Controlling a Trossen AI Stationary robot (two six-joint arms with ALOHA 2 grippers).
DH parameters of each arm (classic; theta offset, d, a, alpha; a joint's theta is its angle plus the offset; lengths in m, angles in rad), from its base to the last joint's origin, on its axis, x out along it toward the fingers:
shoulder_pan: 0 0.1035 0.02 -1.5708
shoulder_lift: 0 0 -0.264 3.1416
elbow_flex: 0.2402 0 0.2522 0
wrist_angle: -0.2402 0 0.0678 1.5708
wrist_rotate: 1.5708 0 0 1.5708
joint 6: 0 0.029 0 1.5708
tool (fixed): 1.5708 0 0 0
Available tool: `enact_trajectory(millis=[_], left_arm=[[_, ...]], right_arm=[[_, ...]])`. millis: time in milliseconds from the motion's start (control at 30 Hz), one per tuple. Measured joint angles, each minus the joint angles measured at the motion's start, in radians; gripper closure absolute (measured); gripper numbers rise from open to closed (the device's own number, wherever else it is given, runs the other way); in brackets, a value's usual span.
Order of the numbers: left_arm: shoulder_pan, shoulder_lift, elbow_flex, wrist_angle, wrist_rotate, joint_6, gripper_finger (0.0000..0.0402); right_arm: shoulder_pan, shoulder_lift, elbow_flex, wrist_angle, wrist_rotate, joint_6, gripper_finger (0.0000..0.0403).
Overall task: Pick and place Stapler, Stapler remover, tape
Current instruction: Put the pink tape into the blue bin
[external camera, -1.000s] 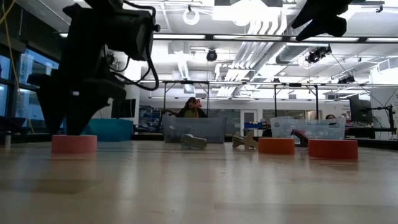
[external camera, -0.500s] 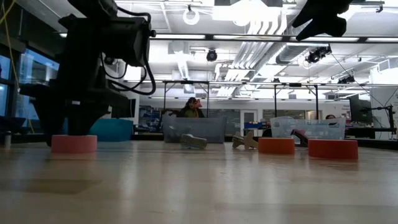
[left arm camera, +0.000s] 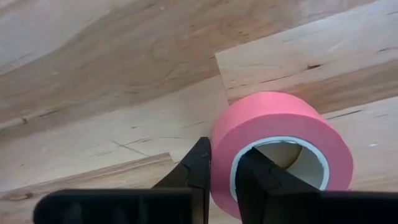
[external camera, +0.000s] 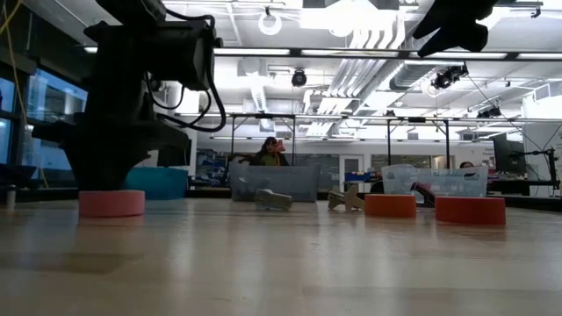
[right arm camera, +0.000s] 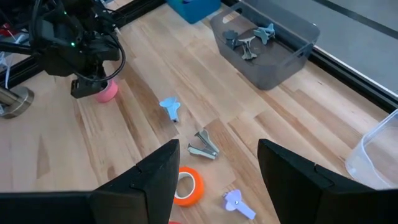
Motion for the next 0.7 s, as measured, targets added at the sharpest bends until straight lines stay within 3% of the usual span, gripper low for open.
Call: enact_trajectory(millis=[500,700], left_arm=[[0.0,-0.084,0.136,-0.007,-0.235,0.018,0.0364],[0.04,-0.106,0.191,-0.091,-0.293,0.012,0.0364]], right_arm=[[0.0,0.0,0.0,0.003,0.0,-0.033,0.0194],[0.0,0.0,0.0,0.005,0.0,-0.033,0.0194]])
